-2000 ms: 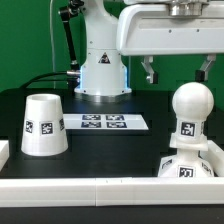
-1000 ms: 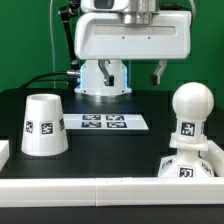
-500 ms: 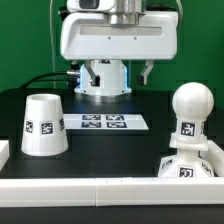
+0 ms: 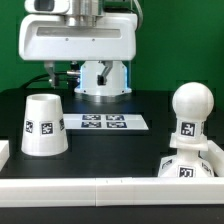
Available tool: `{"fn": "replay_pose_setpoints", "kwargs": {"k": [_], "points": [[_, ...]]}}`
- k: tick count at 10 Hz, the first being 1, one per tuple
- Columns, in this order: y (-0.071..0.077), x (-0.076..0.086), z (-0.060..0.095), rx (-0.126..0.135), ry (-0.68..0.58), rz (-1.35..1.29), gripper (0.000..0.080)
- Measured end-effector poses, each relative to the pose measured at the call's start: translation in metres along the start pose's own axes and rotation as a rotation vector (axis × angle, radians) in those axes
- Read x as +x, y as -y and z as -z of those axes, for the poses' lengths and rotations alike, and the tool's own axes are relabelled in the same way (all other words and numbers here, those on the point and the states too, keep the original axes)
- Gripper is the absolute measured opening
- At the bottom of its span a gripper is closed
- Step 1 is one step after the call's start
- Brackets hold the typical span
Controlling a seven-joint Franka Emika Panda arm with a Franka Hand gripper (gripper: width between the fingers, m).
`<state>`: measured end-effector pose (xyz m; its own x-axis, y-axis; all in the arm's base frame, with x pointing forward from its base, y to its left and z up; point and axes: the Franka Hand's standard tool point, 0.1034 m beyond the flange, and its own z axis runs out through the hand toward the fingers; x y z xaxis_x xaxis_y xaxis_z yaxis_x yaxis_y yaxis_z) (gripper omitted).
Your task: Assemble lamp
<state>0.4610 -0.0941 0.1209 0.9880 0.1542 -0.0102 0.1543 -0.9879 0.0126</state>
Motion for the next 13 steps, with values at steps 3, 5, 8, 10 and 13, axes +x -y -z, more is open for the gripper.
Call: {"fn": "replay_pose_setpoints", "kwargs": {"k": [3, 5, 8, 10, 13], "points": [[-0.004, -0.008, -0.007, -0.003, 0.001, -0.004, 0.0698], [-0.007, -0.011, -0.017, -0.012, -0.003, 0.019, 0.0698], [-0.011, -0.010, -0.032, -0.022, 0.001, 0.038, 0.0698], [-0.011, -0.009, -0.041, -0.028, -0.008, 0.041, 0.0698], [-0.012, -0.009, -0.044, -0.031, -0.008, 0.045, 0.0454]]}}
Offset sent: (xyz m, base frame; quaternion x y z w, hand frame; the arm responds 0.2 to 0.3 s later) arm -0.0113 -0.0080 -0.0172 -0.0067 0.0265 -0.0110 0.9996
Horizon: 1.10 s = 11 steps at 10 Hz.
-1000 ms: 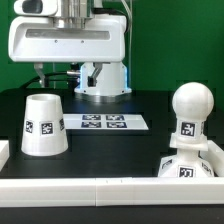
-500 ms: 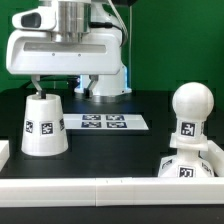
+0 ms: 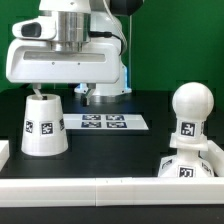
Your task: Assemble lamp
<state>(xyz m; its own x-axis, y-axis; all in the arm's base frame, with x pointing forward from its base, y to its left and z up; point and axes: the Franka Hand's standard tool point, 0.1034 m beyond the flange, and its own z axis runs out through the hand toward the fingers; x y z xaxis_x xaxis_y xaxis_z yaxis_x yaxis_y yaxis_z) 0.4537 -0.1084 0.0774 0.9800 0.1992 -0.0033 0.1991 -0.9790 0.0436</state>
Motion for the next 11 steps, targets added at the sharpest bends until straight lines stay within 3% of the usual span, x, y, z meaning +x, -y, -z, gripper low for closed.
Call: {"fn": "replay_pose_setpoints", "kwargs": {"k": [1, 2, 3, 4, 5, 10, 11], "points": [[0.000, 0.000, 0.000, 0.000, 0.001, 0.000, 0.0454], [0.000, 0.000, 0.000, 0.000, 0.001, 0.000, 0.0259], [0.000, 0.000, 0.000, 0.000, 0.001, 0.000, 0.0259], [0.000, 0.000, 0.000, 0.000, -0.001, 0.001, 0.0087], [0.000, 0.000, 0.000, 0.000, -0.001, 0.001, 0.0043], [0.003, 0.002, 0.001, 0.003, 0.001, -0.016, 0.0043], [0.019, 0.010, 0.005, 0.035, 0.015, -0.069, 0.0043]]}}
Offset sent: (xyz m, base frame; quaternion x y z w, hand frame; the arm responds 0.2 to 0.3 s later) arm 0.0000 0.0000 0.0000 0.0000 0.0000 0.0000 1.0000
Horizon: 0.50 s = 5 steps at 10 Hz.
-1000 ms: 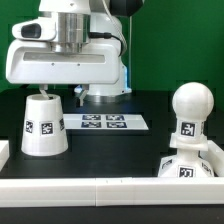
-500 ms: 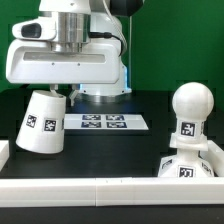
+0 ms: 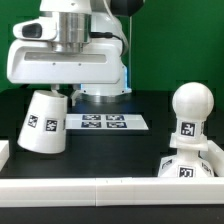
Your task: Assemble lamp
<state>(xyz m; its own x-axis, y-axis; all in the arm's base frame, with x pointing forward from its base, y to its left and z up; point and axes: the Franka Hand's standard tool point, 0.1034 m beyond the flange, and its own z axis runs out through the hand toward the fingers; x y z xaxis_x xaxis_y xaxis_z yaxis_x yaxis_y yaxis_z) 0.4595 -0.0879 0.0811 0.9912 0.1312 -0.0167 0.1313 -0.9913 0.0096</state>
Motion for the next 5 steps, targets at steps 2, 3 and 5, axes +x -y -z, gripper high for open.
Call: {"fn": "replay_pose_setpoints", "kwargs": {"k": [2, 3, 5], "points": [[0.024, 0.027, 0.019, 0.069, 0.012, -0.059, 0.0044], [0.032, 0.039, 0.031, 0.106, 0.020, -0.087, 0.0044], [0.042, 0.068, 0.061, 0.164, 0.020, -0.158, 0.0044]]}}
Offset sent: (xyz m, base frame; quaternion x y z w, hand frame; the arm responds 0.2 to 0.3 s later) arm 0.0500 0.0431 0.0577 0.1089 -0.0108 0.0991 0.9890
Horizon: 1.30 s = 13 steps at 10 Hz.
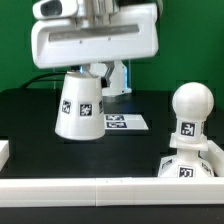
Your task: Assemble lamp
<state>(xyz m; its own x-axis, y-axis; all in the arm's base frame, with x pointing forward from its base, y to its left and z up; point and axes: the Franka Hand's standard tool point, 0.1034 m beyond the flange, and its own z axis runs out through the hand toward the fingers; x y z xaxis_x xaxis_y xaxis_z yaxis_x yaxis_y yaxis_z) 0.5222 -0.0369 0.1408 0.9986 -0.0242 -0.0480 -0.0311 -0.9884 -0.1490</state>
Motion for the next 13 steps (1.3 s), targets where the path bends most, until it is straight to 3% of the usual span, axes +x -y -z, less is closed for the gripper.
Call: {"fn": "replay_pose_setpoints", "kwargs": {"k": [2, 6, 8, 10, 13], "points": [[0.022, 0.028, 0.027, 0.018, -0.014, -0.073, 0.0044], [0.024, 0.024, 0.024, 0.013, -0.013, -0.069, 0.0044], [0.045, 0.016, 0.035, 0.025, -0.002, -0.101, 0.0044], [0.065, 0.027, 0.060, 0.041, 0.010, -0.129, 0.0044], [0.107, 0.044, 0.080, 0.048, 0.010, -0.202, 0.0044]]}}
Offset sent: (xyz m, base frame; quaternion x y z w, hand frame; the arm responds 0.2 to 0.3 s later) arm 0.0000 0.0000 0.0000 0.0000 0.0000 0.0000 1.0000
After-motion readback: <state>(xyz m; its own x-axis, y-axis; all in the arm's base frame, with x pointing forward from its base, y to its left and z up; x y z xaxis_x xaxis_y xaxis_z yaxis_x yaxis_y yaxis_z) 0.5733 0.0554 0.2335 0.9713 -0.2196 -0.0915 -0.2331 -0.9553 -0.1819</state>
